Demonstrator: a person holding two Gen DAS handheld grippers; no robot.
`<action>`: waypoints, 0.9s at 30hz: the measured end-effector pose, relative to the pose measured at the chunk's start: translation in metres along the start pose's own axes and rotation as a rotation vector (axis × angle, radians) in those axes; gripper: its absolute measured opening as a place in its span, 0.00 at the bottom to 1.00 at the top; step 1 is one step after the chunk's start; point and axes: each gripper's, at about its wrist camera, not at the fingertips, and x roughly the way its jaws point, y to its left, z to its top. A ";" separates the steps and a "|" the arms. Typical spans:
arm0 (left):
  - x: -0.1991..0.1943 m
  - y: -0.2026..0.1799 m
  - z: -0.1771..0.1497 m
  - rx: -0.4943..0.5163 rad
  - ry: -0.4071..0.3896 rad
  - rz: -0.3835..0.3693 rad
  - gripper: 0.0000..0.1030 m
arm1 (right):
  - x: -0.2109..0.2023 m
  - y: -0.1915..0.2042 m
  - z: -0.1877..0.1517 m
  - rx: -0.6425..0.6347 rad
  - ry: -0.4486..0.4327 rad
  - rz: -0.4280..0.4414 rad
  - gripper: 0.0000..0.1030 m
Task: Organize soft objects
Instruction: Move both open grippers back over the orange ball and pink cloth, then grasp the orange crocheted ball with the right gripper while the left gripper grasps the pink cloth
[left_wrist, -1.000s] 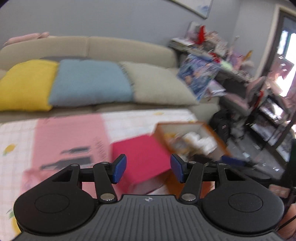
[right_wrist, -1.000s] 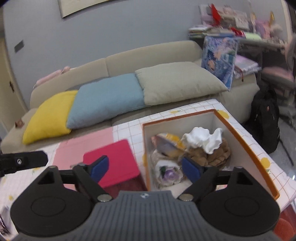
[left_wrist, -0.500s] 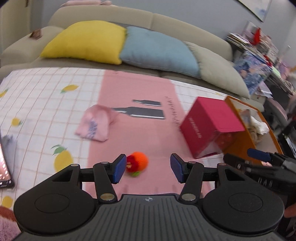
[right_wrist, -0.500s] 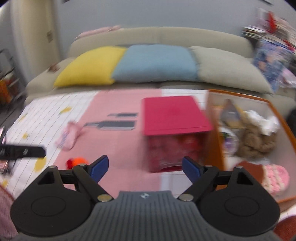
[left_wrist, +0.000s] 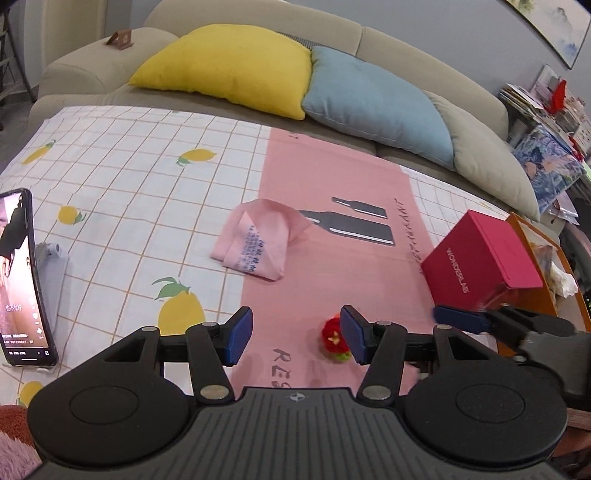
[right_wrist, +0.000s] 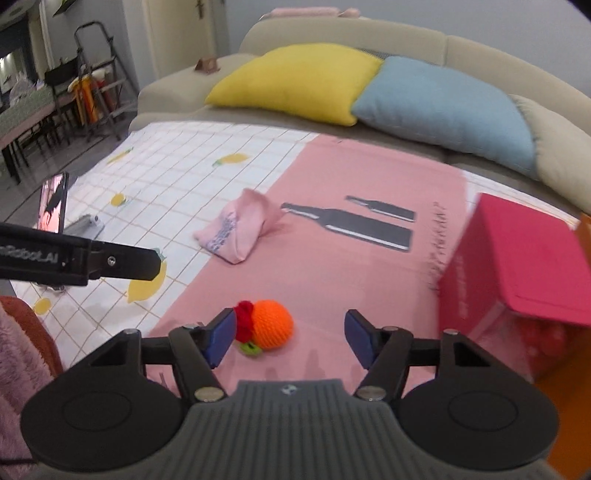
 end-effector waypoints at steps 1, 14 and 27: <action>0.001 0.001 0.000 -0.002 0.003 0.003 0.62 | 0.007 0.004 0.002 -0.006 0.014 0.007 0.63; 0.024 0.008 0.006 0.000 0.039 0.025 0.62 | 0.065 0.023 0.006 -0.063 0.126 0.008 0.52; 0.062 0.008 0.029 0.052 -0.013 0.035 0.85 | 0.072 -0.017 0.035 0.025 0.090 -0.062 0.49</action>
